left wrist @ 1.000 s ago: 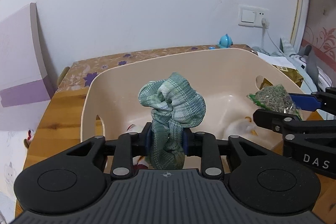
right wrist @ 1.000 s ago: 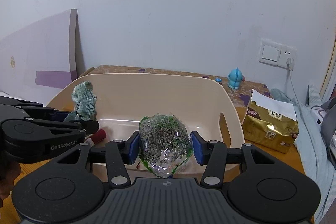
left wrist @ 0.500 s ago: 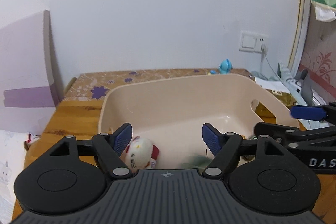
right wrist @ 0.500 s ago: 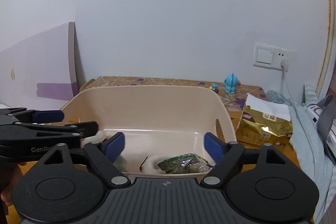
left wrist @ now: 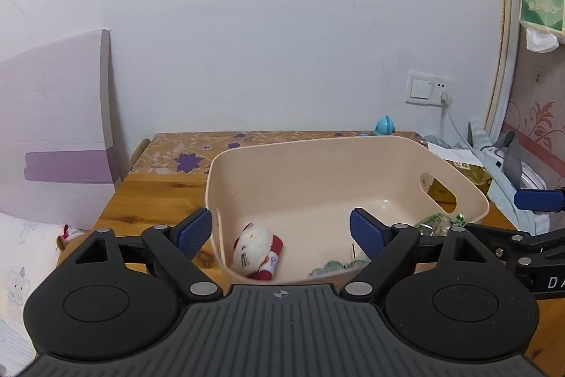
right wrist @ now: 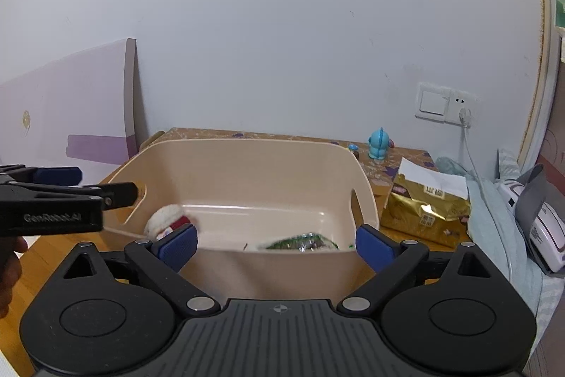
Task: Organize objects
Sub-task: 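Move left tool toward black cube box while right tool approaches round tin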
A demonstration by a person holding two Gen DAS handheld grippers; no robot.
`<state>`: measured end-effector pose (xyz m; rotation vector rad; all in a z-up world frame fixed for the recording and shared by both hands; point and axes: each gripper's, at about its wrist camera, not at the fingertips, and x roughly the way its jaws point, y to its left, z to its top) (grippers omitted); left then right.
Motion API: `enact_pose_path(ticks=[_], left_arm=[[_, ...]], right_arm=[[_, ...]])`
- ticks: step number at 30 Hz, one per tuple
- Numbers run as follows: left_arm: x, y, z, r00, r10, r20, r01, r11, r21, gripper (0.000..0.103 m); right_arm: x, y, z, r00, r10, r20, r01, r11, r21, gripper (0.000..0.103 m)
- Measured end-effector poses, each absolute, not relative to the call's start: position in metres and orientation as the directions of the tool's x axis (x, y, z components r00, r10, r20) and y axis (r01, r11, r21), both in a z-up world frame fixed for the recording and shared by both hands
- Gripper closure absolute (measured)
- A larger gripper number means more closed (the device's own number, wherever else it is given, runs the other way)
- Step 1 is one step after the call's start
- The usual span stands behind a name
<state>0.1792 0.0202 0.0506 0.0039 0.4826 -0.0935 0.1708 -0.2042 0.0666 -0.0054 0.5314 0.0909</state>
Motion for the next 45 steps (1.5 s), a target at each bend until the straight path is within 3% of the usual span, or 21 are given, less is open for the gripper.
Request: enact_pose_path(ticks=[10, 28, 45], left_arm=[[0.151, 0.026, 0.034, 0.872, -0.074, -0.484, 0.089, 0.996, 0.009, 0.015], [0.121, 0.026, -0.026, 0.781, -0.101, -0.616, 0.109, 0.994, -0.025, 0.015], [0.114, -0.002, -0.06, 0.715, -0.155, -0.682, 0.181, 0.983, -0.033, 0.015]], right_arm=[[0.142, -0.208, 0.052, 0.837, 0.084, -0.541, -0.094, 0.996, 0.008, 0.004], [0.116, -0.214, -0.008, 0.741, 0.071, -0.668, -0.126, 0.991, -0.035, 0.003], [0.115, -0.217, -0.046, 0.678, 0.063, -0.732, -0.156, 0.986, -0.06, 0.003]])
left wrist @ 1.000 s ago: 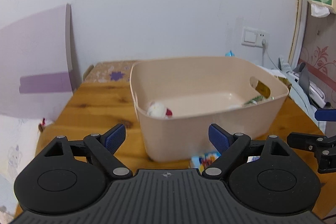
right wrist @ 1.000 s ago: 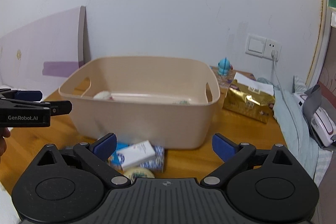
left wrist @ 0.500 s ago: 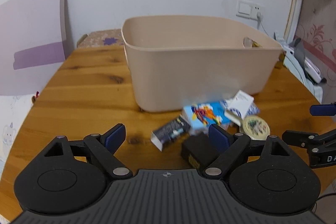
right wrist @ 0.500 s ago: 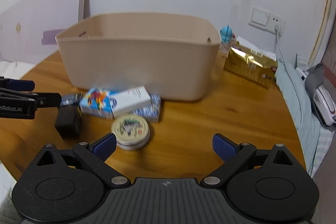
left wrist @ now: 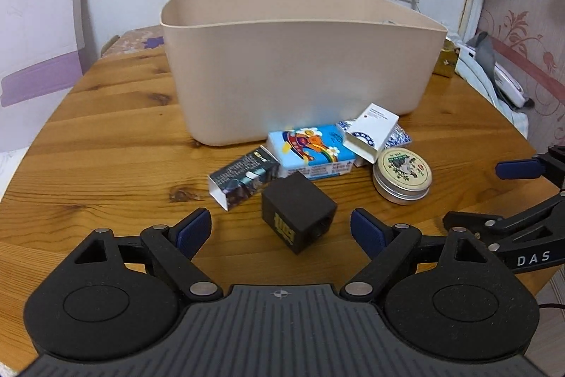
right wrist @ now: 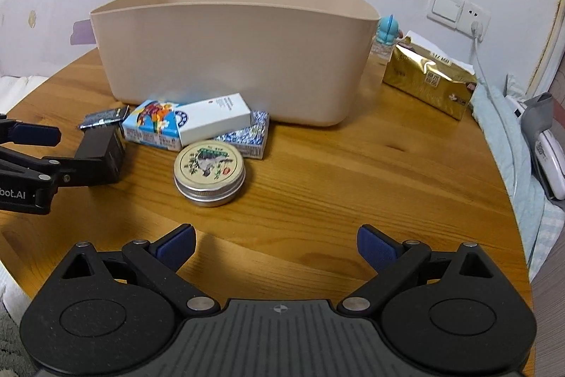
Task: Organize objects
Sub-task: 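Move left tool toward black cube box while right tool approaches round tin, then close left tool on black cube box while right tool grips round tin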
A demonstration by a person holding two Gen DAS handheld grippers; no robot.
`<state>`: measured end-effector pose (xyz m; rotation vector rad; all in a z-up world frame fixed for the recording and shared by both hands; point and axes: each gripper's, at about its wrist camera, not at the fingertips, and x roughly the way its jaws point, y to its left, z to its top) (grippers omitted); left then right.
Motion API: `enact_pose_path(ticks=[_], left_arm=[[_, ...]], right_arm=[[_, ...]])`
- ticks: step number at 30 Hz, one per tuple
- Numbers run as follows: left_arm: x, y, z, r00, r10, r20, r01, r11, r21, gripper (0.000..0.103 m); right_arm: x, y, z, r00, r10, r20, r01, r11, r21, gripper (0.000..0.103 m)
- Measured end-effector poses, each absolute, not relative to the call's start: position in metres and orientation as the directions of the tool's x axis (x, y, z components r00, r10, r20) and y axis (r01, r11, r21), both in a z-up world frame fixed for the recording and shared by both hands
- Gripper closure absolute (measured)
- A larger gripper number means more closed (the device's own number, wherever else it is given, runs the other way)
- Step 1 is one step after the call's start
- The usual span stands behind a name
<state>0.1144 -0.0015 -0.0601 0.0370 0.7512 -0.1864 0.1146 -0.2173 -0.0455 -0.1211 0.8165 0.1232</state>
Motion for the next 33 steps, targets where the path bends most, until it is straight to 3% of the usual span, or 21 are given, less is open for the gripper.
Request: enact_pose_path(ticks=[13, 21, 26, 29, 33], left_arm=[[0.134, -0.011, -0.071, 0.703, -0.153, -0.695, 0.159, 0.986, -0.057, 0.016], [0.145, -0.006, -0.074, 0.698, -0.146, -0.701, 0.149, 0.987, -0.057, 0.035], [0.145, -0.012, -0.076, 0.711, -0.128, -0.692, 0.181, 0.983, 0.005, 0.053], [0.143, -0.013, -0.076, 0.713, -0.141, -0.686, 0.202, 0.979, 0.009, 0.053], [0.142, -0.012, -0.076, 0.71, -0.156, -0.687, 0.222, 0.975, 0.008, 0.053]], right_arm=[[0.139, -0.198, -0.055, 0.671, 0.094, -0.735, -0.183, 0.982, -0.041, 0.007], [0.147, -0.192, -0.059, 0.686, 0.125, -0.717, -0.192, 0.981, -0.012, 0.009], [0.15, -0.191, -0.06, 0.7, 0.145, -0.7, -0.202, 0.979, 0.001, 0.018], [0.151, -0.19, -0.06, 0.703, 0.153, -0.695, -0.211, 0.978, 0.002, 0.024], [0.149, -0.187, -0.059, 0.704, 0.17, -0.689, -0.227, 0.974, 0.008, 0.042]])
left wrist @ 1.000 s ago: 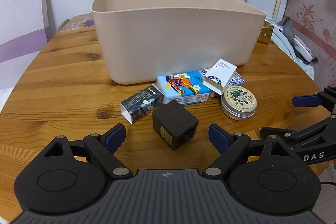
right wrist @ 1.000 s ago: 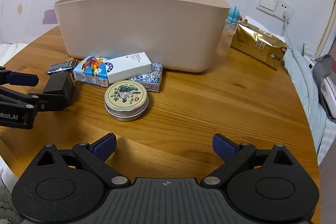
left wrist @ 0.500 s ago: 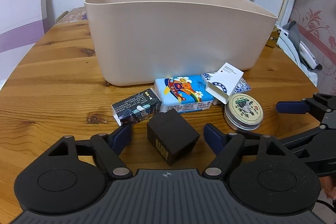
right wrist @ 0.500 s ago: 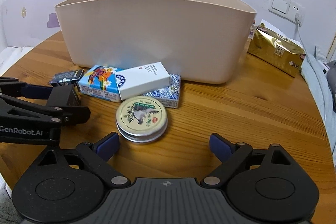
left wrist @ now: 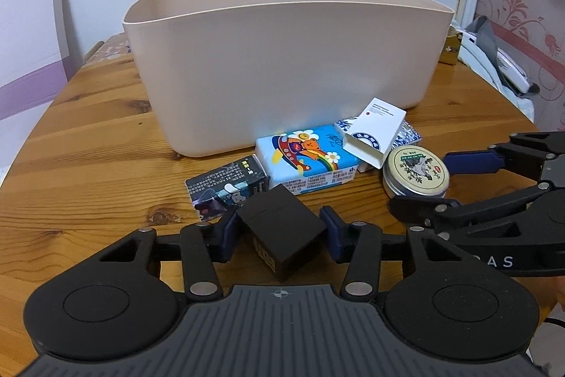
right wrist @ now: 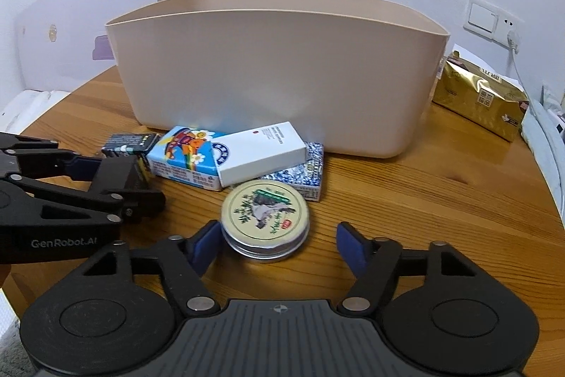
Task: Organize objects
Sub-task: 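Close left tool on black cube box while right tool grips round tin, then carry black cube with left tool over bin while right tool carries tin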
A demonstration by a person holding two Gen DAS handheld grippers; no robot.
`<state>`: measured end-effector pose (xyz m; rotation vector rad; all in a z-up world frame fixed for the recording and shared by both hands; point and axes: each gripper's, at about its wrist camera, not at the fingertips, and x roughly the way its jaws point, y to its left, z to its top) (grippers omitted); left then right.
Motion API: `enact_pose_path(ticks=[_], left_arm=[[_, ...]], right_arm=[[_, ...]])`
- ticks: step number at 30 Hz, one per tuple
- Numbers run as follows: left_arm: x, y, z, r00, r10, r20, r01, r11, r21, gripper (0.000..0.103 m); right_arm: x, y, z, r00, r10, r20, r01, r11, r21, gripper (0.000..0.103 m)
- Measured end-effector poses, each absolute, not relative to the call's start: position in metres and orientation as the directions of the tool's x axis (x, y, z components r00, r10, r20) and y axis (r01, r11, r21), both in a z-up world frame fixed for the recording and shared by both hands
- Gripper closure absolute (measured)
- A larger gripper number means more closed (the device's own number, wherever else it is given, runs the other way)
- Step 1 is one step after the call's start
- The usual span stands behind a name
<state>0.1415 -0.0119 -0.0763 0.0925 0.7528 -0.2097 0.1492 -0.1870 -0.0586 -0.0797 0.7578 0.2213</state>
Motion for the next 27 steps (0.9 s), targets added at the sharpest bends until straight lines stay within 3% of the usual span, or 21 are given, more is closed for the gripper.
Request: enact_pose_path(ticks=[2, 27], left_arm=[[0.141, -0.012, -0.076, 0.708, -0.158, -0.688, 0.225, 0.974, 0.008, 0.053], [0.107, -0.004, -0.052, 0.746, -0.149, -0.649, 0.236, 0.971, 0.048, 0.054]], right_arm=[[0.148, -0.185, -0.058, 0.707, 0.171, -0.686, -0.23, 0.973, 0.005, 0.052], [0.113, -0.21, -0.04, 0.729, 0.181, -0.66, -0.207, 0.977, 0.039, 0.053]])
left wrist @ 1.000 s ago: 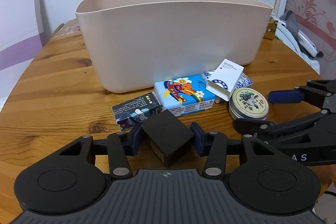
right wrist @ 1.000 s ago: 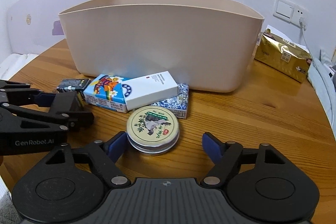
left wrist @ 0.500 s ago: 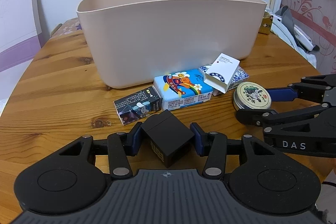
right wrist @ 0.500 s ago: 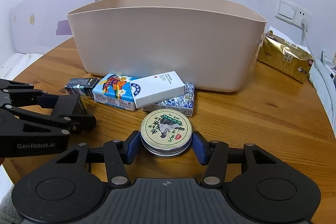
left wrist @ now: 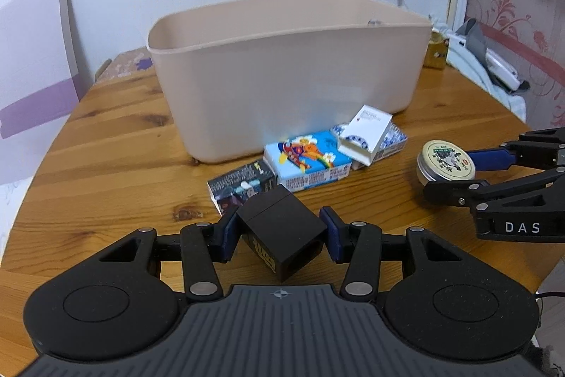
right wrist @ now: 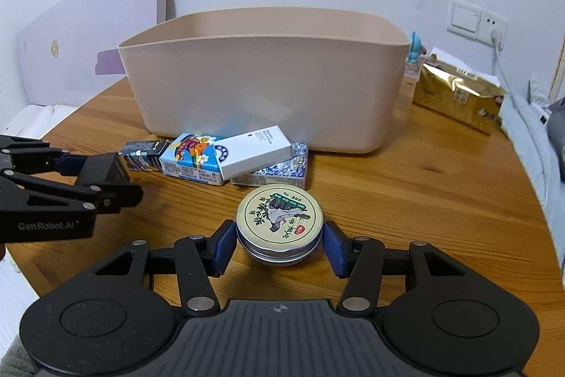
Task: Organize objects
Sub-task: 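Carry black cube with left tool over bin while right tool carries tin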
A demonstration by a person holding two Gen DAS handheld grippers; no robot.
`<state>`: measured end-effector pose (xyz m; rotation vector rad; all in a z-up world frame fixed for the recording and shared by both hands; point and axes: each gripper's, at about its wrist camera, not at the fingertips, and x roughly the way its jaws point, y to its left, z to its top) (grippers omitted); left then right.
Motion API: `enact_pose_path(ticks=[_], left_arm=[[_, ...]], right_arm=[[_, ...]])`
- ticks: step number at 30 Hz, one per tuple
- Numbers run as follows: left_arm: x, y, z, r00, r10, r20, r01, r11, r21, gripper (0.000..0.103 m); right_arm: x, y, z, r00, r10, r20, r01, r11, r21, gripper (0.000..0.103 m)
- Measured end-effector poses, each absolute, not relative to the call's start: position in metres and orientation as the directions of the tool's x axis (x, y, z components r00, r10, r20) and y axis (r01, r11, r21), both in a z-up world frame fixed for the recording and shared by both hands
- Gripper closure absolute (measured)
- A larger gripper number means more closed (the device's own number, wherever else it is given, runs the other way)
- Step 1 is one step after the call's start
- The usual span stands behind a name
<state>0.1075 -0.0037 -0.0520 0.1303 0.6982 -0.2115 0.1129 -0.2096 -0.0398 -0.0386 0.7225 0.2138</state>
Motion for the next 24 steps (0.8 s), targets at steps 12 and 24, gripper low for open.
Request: enact_pose_path(ticks=[12, 24], left_arm=[[0.093, 0.004, -0.002, 0.818, -0.162, -0.552, 0.244, 0.966, 0.079, 0.054], [0.11, 0.003, 0.047, 0.875, -0.165, -0.455, 0.241, 0.964, 0.114, 0.054]], right_arm=[[0.094, -0.226, 0.006, 0.806, 0.19, -0.56, -0.196, 0.979, 0.049, 0.052], [0.111, -0.227, 0.053, 0.865, 0.185, -0.466, -0.186, 0.982, 0.045, 0.052]])
